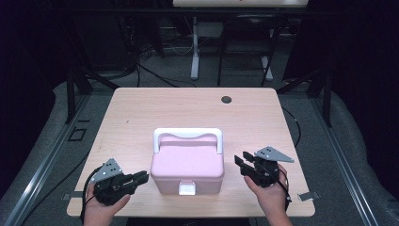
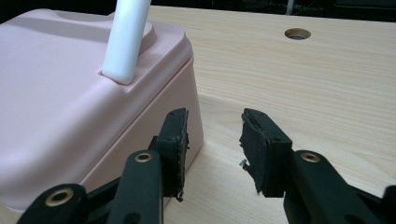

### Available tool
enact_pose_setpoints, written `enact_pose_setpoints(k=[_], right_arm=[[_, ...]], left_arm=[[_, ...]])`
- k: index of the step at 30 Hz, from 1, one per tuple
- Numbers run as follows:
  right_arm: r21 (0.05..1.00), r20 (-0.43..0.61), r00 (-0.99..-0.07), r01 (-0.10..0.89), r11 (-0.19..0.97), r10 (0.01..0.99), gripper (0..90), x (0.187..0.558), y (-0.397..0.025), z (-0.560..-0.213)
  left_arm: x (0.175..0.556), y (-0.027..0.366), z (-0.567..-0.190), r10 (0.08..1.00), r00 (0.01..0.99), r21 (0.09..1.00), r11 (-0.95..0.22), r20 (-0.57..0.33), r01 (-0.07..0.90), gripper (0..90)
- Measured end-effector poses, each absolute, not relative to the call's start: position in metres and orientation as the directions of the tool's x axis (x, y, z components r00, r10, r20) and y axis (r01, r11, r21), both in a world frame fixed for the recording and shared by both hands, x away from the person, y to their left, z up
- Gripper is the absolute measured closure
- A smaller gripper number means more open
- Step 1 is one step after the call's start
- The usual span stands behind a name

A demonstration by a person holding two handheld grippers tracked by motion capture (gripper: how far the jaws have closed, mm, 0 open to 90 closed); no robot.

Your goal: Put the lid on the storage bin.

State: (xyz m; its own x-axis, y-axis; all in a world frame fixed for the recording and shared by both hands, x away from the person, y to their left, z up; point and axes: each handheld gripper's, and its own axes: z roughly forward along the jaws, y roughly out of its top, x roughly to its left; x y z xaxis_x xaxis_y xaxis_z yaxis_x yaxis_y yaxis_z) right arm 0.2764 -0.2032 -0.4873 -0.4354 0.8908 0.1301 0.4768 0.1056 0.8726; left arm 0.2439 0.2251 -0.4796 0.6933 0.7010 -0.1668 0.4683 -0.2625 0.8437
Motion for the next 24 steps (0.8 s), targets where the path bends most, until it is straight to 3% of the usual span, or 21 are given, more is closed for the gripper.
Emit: enact_pose_setpoints(k=[10,24], right_arm=[[0.868,0.127,-0.432,0.484,0.111,0.893,59.8,0.277,-0.203,-0.490],[0.863,0.121,-0.422,0.492,0.115,0.898,58.3,0.280,-0.205,-0.494]], left_arm=[[0.245,0.226,-0.483,0.712,0.686,0.839,-0.273,-0.153,0.471,76.4],[0.258,0.239,-0.477,0.770,0.620,0.855,-0.215,-0.148,0.471,60.1]])
